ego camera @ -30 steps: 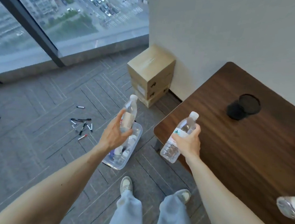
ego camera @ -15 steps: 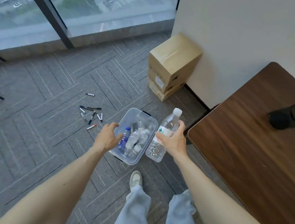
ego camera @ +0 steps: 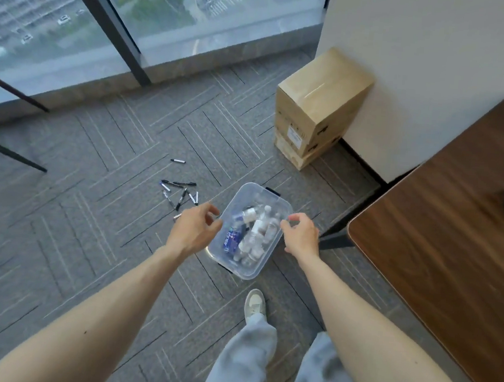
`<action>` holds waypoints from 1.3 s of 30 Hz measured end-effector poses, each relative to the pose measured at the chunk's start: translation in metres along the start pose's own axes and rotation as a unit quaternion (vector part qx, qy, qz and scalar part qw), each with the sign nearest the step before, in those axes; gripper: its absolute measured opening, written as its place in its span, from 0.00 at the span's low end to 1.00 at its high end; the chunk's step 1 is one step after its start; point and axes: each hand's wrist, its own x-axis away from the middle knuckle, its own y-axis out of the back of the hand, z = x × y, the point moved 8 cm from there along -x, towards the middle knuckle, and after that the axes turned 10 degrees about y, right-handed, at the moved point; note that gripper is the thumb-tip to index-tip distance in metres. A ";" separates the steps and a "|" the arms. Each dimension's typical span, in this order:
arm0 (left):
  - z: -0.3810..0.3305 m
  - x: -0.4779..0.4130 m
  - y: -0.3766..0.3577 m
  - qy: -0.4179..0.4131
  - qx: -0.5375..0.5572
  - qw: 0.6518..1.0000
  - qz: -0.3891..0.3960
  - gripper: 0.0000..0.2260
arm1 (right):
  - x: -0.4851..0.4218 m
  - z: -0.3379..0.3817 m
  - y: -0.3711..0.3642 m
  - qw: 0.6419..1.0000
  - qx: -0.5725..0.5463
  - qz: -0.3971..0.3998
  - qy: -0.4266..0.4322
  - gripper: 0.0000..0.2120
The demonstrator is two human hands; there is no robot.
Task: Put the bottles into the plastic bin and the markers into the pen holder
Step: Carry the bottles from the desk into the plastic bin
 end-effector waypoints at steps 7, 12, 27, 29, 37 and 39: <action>-0.158 0.033 -0.047 -0.137 0.006 0.990 0.046 0.04 | 0.050 0.002 0.140 0.992 -0.025 -0.117 0.032 0.09; -0.285 0.093 -0.105 -0.248 -0.041 0.964 0.086 0.05 | 0.095 -0.035 0.258 0.977 -0.053 -0.203 0.020 0.09; -0.550 0.306 -0.357 -0.443 -0.160 0.859 0.200 0.02 | 0.248 -0.277 0.551 0.871 -0.149 -0.447 -0.140 0.07; -0.570 0.314 -0.374 -0.432 -0.161 0.865 0.199 0.07 | 0.261 -0.297 0.567 0.863 -0.139 -0.457 -0.165 0.07; -0.654 0.295 -0.449 -0.336 -0.171 0.911 0.166 0.32 | 0.273 -0.351 0.591 0.842 -0.149 -0.469 -0.221 0.10; -0.675 0.284 -0.472 -0.316 -0.180 0.915 0.172 0.37 | 0.275 -0.360 0.591 0.834 -0.151 -0.471 -0.244 0.09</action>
